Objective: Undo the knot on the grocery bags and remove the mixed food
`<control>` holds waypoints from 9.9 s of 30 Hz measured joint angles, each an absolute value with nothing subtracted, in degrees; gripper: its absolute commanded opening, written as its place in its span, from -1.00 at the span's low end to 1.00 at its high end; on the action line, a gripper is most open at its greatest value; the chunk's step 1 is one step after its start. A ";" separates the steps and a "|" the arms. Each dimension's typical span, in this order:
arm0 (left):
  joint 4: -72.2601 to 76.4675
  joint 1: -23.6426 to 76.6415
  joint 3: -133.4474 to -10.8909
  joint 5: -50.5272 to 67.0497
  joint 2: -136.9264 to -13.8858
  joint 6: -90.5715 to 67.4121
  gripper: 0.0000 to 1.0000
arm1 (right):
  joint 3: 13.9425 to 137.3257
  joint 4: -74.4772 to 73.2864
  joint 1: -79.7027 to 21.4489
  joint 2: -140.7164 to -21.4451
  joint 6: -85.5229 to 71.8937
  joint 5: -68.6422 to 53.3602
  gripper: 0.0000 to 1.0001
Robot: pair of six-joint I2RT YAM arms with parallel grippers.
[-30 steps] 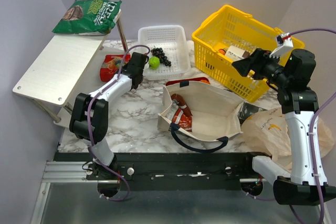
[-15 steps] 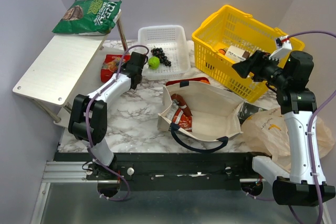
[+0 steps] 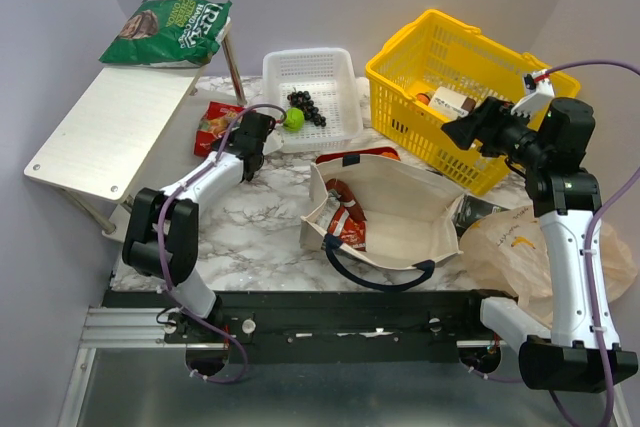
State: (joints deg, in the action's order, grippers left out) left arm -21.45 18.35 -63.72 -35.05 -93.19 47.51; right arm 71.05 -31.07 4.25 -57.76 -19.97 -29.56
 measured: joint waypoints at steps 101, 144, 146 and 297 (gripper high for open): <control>-33.71 33.87 -105.16 16.34 -87.35 -1.85 0.97 | 86.54 -54.46 -19.86 -60.84 28.14 -23.88 0.97; -38.22 28.97 -88.68 14.48 -69.52 10.74 0.97 | 56.23 -23.40 -42.33 -62.52 20.53 -9.23 -1.00; -37.98 28.86 -91.13 17.47 -72.10 10.70 0.97 | 59.00 -27.22 -42.33 -57.32 24.05 -9.98 -1.00; -27.40 -45.63 -81.03 36.14 -67.99 101.47 0.30 | 81.62 -28.36 -25.02 -65.19 36.47 -22.98 0.66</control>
State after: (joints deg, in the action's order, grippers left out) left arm -27.40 -45.63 -81.03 36.14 -67.99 101.47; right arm 81.62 -28.36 -25.02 -65.19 36.47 -22.98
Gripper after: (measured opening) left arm 0.542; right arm 0.828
